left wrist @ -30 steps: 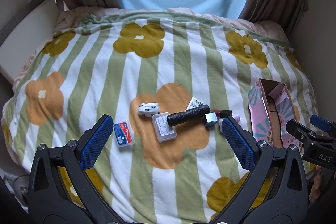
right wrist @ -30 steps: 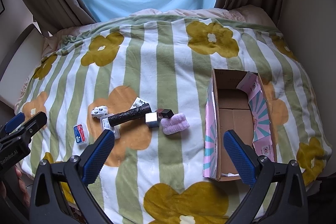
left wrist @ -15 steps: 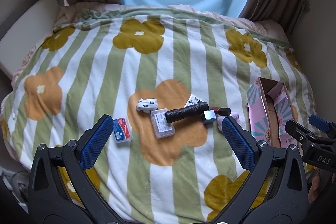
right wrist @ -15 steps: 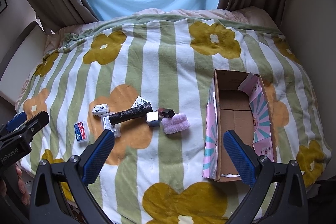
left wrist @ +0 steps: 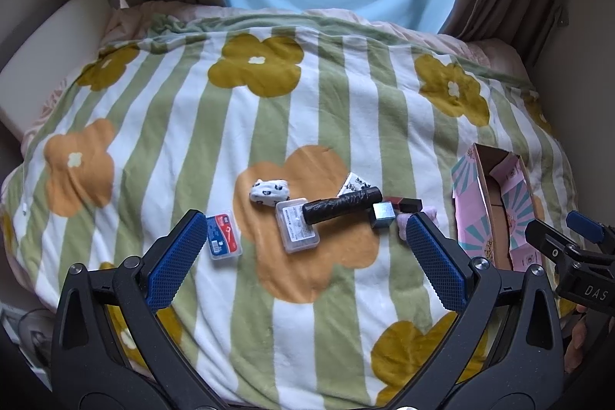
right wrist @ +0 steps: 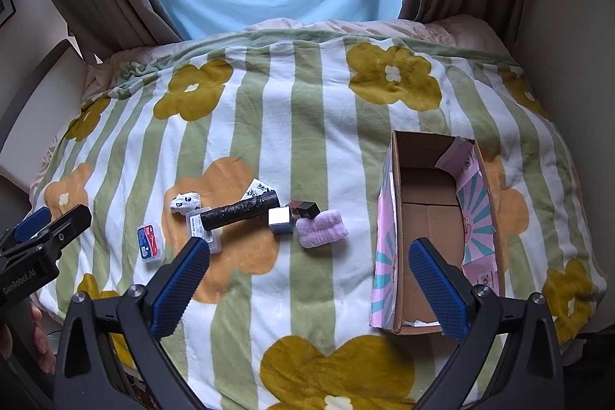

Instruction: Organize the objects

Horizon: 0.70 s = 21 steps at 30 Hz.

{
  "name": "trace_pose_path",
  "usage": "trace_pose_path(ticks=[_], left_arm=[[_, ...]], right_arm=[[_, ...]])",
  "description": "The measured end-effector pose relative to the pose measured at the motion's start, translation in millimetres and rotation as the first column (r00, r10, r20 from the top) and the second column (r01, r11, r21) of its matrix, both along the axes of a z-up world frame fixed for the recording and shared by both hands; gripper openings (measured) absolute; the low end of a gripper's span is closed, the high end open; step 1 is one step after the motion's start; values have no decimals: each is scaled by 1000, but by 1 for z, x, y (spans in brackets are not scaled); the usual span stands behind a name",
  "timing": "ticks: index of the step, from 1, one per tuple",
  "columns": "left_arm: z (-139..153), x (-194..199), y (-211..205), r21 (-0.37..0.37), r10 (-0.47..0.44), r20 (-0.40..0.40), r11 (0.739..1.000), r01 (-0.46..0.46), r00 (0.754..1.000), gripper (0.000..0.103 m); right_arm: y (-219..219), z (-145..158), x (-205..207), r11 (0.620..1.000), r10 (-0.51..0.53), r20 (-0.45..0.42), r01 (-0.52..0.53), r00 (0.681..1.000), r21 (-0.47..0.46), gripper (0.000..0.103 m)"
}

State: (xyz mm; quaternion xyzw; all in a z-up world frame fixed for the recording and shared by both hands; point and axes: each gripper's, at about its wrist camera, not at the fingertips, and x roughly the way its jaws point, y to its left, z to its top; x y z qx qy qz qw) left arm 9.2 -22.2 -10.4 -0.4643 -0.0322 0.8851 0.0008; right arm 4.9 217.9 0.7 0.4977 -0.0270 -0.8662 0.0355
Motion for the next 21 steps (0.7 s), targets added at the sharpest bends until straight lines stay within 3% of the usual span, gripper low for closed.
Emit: trace_pose_path(ticks=[21], left_arm=[[2,-3,0,17,3,-7,1000,-3,1000,102]], right_arm=[[-5,11,-5,1000,15,-16,-15,1000,-3,102]])
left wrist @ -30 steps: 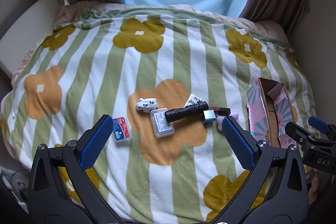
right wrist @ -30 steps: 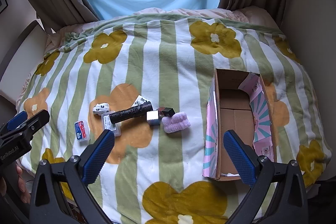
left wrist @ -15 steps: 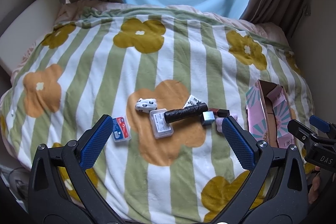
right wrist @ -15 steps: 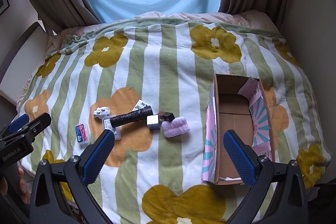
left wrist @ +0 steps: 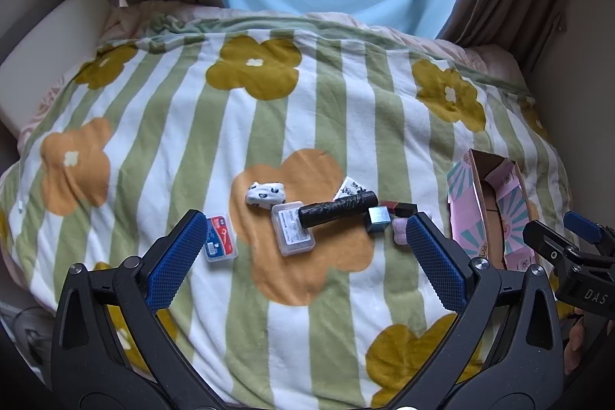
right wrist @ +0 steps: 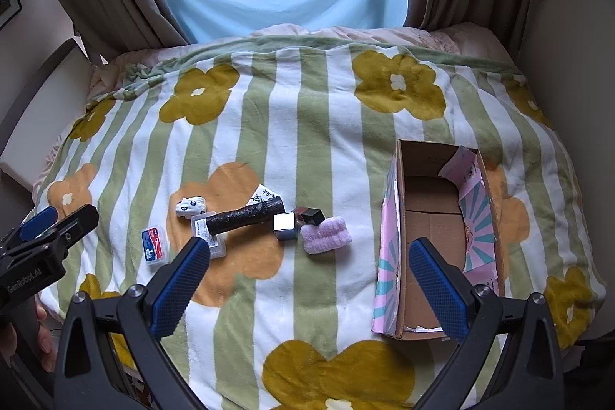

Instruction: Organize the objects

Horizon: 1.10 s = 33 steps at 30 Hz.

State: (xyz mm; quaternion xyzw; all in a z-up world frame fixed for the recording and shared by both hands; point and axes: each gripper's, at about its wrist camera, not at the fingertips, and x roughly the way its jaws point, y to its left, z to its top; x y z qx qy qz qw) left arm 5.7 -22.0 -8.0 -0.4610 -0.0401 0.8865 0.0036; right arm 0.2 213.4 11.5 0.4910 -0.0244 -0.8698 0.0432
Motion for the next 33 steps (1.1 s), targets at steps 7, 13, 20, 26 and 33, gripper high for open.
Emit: trace_pose_path(ticks=[7,13,20,26,33], left_arm=[[1,0,0,7,1,-2,1000,-1,1000,102],[2,1,-2,12,9,-3,1000,-9,1000,102],[-2,8,-14,17,38,-9,999,-38,999,102],[-19,11,-29,19,91,28,996,-91,995,103],[-53,7,-49,10,164,87,986,-165,983,103]], right_arm=[[-2,1,1,1000,9,-8,-9,1000,-7,103],[-4,0,5,999,34,-27,-34,999,-29,103],[-17,-1,3,991,129,-60,-132,990,-35,103],[-28,-14,-4,971,234,-57,-236,971,-41,102],[-48,-42,-24,923,383,-34,-383,923,-15,103]])
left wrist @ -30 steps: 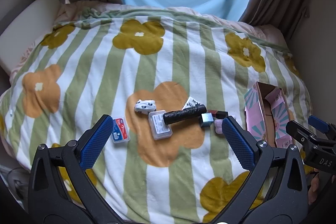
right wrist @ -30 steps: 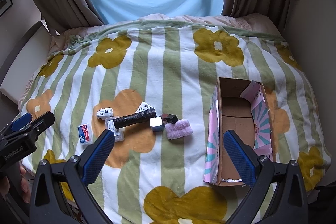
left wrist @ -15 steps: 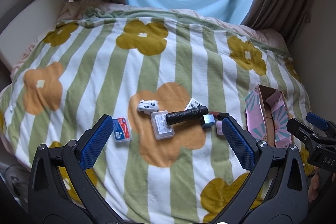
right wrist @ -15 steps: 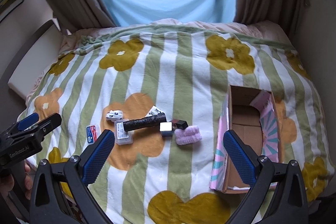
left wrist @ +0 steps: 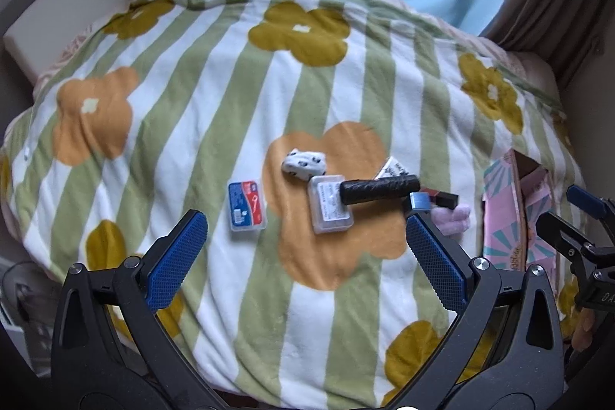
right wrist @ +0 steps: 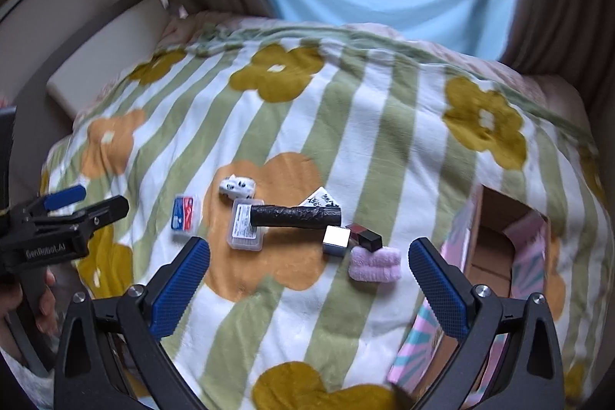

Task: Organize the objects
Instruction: 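Grasp the blue-red floss box with left tool while right tool grasps black rolled bag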

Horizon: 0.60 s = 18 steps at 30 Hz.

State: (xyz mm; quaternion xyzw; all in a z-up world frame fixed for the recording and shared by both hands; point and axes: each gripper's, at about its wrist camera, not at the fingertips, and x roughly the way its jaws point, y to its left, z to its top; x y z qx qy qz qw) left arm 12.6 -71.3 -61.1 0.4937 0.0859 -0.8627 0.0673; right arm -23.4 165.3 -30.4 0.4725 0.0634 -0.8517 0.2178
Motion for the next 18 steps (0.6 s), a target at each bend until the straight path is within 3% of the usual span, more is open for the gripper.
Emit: trace_pose_path(ticks=[5,9,13,18], left_arm=[[-36,-12,-18,-15,52,51,999,-52,997,103],[-67,-24,-34,-25,87,87,996,-85,992,103],[-105,-41,-48,-23,106,141,994,-104,984,103],[-147,-63,-58,-48,114,195,993,-107,974,103]], right_arm=[[-16,-32,-17,988,146,0,-145,989,48,103],[-30,-66,-31,956,271,-3,-269,963,114,103],[-42,-102,-46,903,391,17,-387,920,186,102],[-58,-142,-59,807,536,32,-523,844,273,97]])
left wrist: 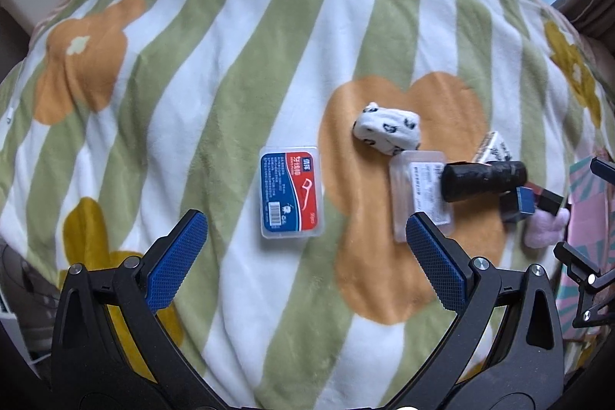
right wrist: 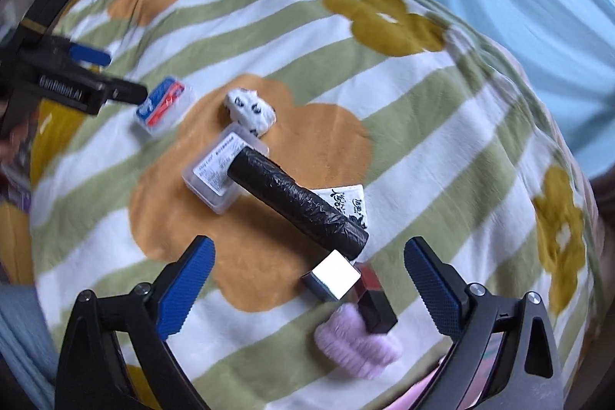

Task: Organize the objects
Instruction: 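Grasp the blue-red floss box with left tool while right tool grasps black rolled bag, then carry the floss box and black bag toward the cardboard box with both tools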

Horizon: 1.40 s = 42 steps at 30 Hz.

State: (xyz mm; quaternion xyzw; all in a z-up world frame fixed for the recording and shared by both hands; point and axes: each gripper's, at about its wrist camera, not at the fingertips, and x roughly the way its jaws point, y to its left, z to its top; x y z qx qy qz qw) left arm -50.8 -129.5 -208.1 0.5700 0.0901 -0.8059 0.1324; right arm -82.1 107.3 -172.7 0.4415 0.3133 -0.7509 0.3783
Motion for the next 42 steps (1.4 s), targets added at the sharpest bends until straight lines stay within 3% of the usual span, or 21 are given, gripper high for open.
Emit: trace_pose_path(ticks=[9,18,20,24,28,42], left_arm=[[-55,-29,-7,-7,15,69,1000,-14,997,102],[-83,-35,-19,15,43,112,999,-45,993,95],[-87,-35,-21,16,46,117,999,-48,992,89],[-92,-33,-24,4,47,133,999,-48,990,72],[-92,-29,-24,3,36,121,999,-37,992,51],[-74,-6,-32,14,29,90,999,-30,995,51]], right_arm=[[-30,-61,-15,964,246,-15,-244,969,107,77],[-50,-92,-18,908,400,1,-397,916,135,60],[-53,-95,-17,895,428,-7,-423,904,143,56],[-57,-98,-20,883,451,-21,-443,892,156,40],[-59,-96,-25,892,436,-16,-430,900,143,36],[-55,-69,-20,916,388,-26,-382,921,125,32]])
